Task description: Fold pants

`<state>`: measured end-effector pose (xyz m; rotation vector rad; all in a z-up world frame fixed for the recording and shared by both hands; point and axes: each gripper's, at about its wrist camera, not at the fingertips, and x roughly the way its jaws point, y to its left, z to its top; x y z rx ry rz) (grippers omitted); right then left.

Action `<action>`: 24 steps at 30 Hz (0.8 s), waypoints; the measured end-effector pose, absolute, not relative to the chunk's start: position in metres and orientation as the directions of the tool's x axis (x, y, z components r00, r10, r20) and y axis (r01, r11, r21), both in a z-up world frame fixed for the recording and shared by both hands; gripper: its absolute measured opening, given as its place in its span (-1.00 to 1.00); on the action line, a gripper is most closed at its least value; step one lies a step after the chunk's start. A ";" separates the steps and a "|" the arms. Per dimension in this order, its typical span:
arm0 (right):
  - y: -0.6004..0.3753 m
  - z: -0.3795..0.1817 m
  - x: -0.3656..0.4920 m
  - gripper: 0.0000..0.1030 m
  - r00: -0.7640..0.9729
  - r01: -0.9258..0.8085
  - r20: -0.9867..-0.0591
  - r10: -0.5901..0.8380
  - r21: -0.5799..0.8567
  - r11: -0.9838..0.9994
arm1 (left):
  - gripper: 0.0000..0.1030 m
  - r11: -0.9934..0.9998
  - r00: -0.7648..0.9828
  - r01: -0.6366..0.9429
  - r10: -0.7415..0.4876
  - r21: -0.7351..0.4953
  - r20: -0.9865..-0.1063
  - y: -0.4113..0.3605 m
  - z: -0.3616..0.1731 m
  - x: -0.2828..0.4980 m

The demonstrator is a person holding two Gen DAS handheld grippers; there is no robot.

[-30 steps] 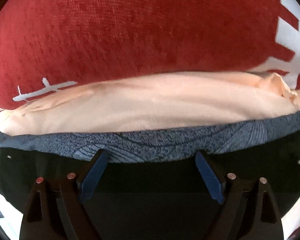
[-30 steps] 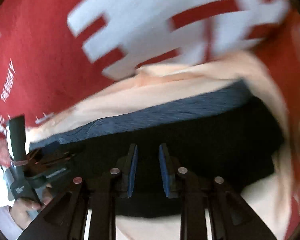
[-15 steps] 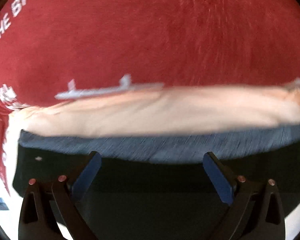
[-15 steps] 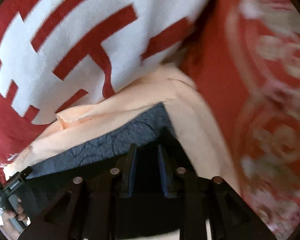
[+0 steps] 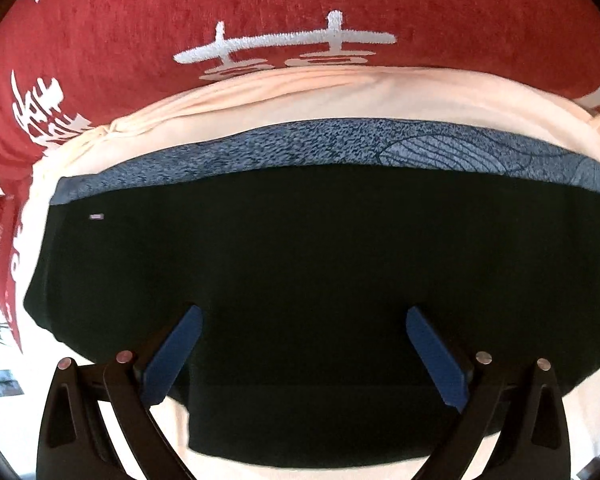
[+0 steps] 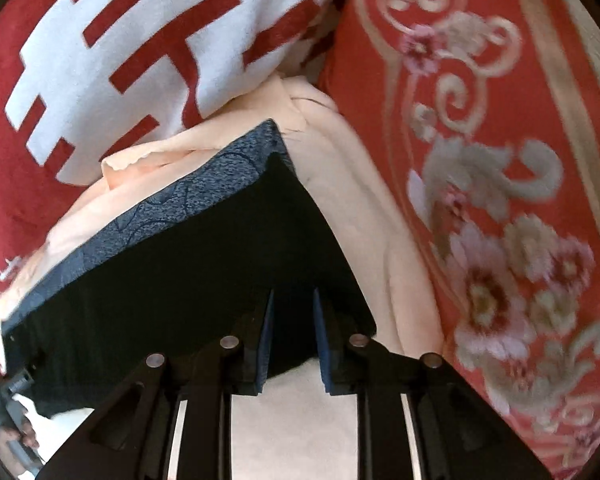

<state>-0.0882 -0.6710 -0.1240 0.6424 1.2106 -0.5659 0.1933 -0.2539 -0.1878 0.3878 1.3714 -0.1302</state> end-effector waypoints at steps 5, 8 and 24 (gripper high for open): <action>-0.661 -0.107 -0.109 -0.37 0.299 0.728 -0.954 0.011 0.236 0.644 | 1.00 0.941 0.169 0.290 0.131 0.176 -0.977 -0.242 -0.180 0.170; -0.641 -0.102 -0.121 -0.17 0.320 0.708 -0.944 0.085 0.297 0.641 | 1.00 0.947 0.168 0.280 0.113 0.157 -0.979 -0.230 -0.174 0.165; -0.440 -0.126 -0.055 0.34 0.378 0.561 -0.757 0.534 0.645 0.518 | 1.00 0.962 0.202 0.254 0.046 0.097 -0.978 -0.123 -0.139 0.172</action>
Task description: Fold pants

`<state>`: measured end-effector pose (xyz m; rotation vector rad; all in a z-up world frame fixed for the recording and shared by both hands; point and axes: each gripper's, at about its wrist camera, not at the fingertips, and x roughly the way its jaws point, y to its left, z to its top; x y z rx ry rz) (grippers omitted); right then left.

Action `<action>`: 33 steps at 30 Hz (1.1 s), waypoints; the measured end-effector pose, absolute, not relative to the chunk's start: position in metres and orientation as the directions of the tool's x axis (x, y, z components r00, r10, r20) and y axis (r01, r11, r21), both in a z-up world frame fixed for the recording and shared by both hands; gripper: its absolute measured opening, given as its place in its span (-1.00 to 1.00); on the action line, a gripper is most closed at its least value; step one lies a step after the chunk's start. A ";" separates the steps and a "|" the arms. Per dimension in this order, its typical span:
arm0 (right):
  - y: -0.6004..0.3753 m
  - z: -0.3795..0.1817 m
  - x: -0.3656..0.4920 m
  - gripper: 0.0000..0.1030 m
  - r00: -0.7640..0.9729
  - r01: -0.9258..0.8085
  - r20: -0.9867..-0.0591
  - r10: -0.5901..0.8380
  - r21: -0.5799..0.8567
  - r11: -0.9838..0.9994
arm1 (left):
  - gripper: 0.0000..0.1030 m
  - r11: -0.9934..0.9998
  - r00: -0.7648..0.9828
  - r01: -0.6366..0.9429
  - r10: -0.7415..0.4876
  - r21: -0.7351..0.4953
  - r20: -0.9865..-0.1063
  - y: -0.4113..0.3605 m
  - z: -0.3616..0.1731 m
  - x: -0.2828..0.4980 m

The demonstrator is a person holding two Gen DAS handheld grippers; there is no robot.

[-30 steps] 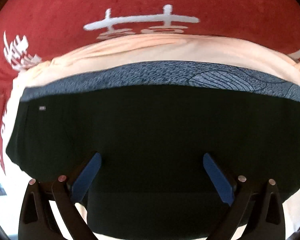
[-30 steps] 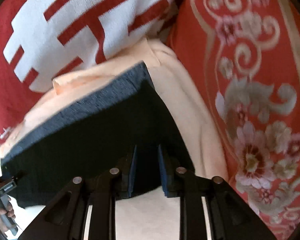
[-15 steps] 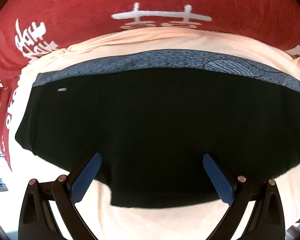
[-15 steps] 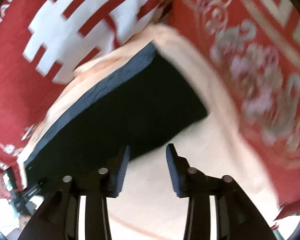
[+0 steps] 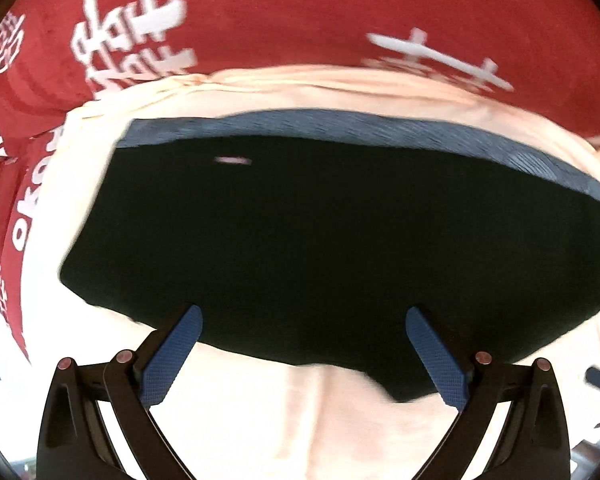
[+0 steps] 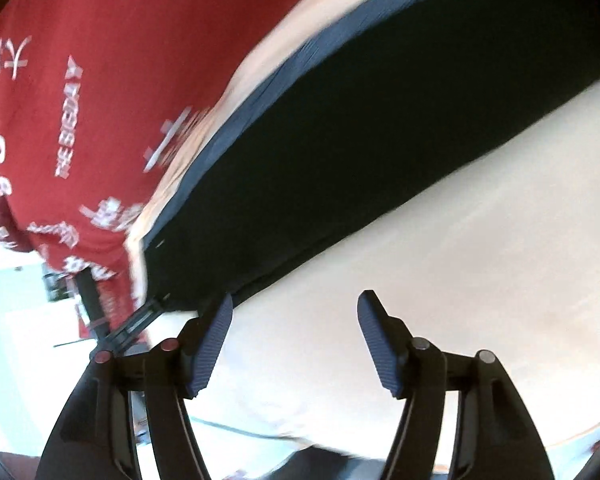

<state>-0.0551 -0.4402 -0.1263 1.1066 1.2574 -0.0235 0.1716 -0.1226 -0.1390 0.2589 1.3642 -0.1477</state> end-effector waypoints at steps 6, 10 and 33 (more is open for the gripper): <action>-0.347 -0.146 -0.017 0.38 0.353 0.488 -0.674 0.649 0.725 0.486 | 1.00 0.958 0.274 0.237 0.094 0.162 -0.957 -0.061 -0.145 0.207; -0.303 -0.158 0.008 0.38 0.350 0.452 -0.669 0.656 0.734 0.507 | 1.00 0.954 0.288 0.212 0.146 0.211 -0.946 -0.025 -0.164 0.227; -0.278 -0.170 0.015 -0.84 0.350 0.514 -0.756 0.554 0.649 0.561 | 1.00 0.963 0.237 0.254 0.032 0.093 -0.971 0.038 -0.189 0.243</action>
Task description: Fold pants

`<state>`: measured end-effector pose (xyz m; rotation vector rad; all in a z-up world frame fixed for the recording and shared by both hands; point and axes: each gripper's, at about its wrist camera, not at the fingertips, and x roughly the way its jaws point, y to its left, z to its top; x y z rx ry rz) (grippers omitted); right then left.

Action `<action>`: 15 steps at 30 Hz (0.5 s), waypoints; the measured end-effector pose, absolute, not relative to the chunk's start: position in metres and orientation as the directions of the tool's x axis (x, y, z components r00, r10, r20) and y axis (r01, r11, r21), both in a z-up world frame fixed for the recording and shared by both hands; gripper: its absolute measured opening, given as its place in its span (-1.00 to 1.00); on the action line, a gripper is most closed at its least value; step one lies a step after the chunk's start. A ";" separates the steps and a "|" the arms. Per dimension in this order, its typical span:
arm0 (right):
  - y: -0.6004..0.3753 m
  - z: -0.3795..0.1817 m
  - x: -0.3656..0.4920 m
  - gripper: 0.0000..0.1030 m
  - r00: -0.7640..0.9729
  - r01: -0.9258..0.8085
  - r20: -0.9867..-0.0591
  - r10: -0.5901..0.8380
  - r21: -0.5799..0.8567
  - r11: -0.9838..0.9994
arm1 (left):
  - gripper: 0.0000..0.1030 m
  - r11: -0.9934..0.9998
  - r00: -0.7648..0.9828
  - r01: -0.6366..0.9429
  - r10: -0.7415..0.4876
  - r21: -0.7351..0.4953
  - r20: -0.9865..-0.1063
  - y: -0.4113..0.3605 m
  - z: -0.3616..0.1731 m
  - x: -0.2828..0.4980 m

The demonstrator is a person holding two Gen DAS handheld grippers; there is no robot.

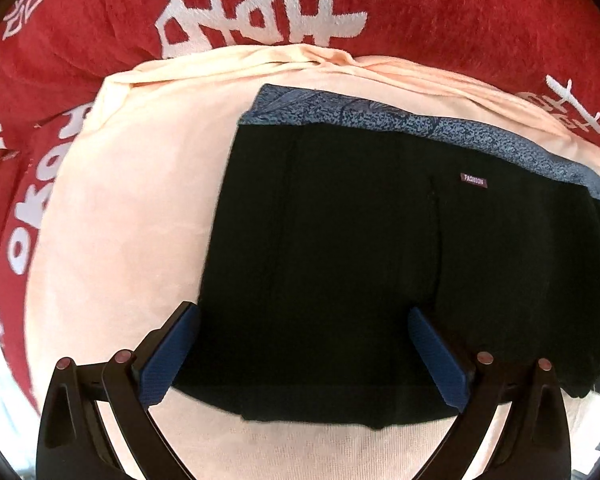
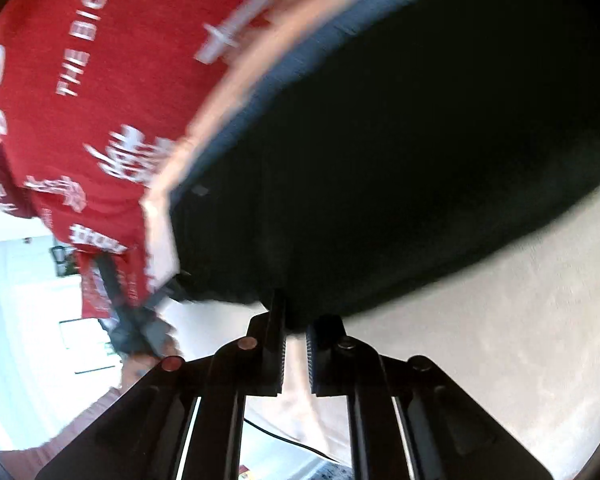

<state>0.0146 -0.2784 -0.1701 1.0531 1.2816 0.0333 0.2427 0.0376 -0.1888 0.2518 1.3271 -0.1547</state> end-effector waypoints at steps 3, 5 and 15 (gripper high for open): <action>-0.283 -0.185 -0.004 -0.84 0.315 0.568 -0.760 0.569 0.631 0.528 | 1.00 0.958 0.261 0.257 0.062 0.131 -0.963 0.035 -0.171 0.232; -0.287 -0.176 -0.013 -0.82 0.275 0.561 -0.782 0.560 0.603 0.567 | 1.00 0.955 0.287 0.271 0.040 0.122 -0.957 0.026 -0.151 0.220; -0.359 -0.112 0.006 -0.50 0.309 0.504 -0.913 0.265 0.394 0.769 | 1.00 0.886 0.280 0.463 -0.122 0.022 -0.952 -0.127 -0.152 0.188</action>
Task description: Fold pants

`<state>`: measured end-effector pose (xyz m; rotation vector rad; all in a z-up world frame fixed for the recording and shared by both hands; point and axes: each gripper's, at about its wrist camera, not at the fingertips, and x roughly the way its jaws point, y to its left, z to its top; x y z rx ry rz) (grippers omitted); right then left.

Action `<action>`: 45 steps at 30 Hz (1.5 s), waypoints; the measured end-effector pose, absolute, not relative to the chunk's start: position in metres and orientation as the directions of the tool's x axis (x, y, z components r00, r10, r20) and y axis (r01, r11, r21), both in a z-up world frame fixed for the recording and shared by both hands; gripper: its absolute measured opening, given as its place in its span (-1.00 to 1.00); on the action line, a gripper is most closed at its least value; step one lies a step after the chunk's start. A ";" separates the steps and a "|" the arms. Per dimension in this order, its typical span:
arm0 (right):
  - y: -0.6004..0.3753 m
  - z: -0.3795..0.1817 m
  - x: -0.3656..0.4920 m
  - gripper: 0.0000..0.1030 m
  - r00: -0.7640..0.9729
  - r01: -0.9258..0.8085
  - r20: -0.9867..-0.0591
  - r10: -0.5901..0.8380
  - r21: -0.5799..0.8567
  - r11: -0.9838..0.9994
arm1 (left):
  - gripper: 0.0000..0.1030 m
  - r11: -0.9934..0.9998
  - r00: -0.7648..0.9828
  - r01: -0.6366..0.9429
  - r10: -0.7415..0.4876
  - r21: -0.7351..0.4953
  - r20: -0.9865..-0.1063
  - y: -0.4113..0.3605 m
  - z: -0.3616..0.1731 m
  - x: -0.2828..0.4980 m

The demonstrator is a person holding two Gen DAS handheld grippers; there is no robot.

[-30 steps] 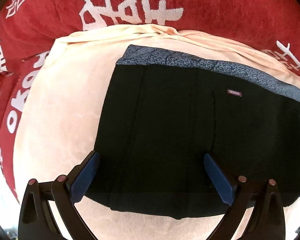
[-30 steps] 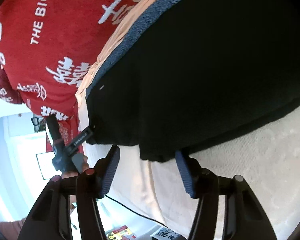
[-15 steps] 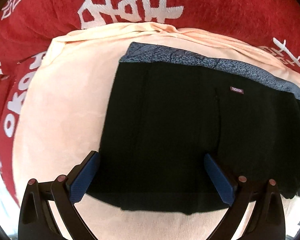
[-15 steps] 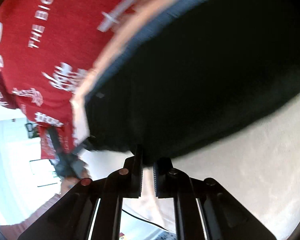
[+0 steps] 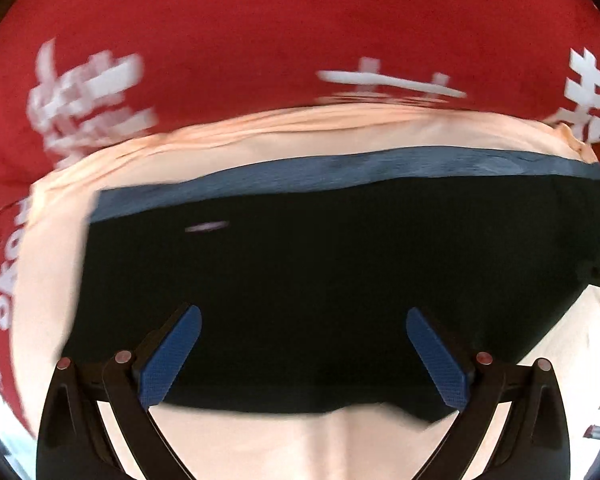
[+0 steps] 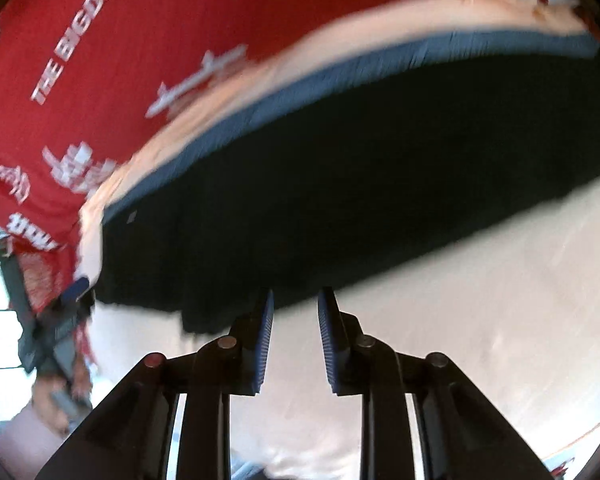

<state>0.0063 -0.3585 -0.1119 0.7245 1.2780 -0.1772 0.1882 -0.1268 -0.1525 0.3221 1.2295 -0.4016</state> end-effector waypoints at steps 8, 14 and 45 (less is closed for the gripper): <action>-0.372 -0.139 0.016 -0.51 0.260 0.462 -0.956 0.134 0.245 0.852 | 1.00 0.881 0.233 0.471 -0.067 0.052 -0.970 -0.149 -0.189 0.156; -0.373 -0.133 0.007 -0.51 0.266 0.465 -0.955 0.135 0.249 0.850 | 1.00 0.871 0.238 0.483 -0.035 0.087 -0.971 -0.150 -0.186 0.153; -0.386 -0.138 0.018 0.19 0.318 0.412 -0.931 0.178 0.305 0.858 | 1.00 0.960 0.235 0.254 0.052 0.113 -0.971 -0.141 -0.173 0.250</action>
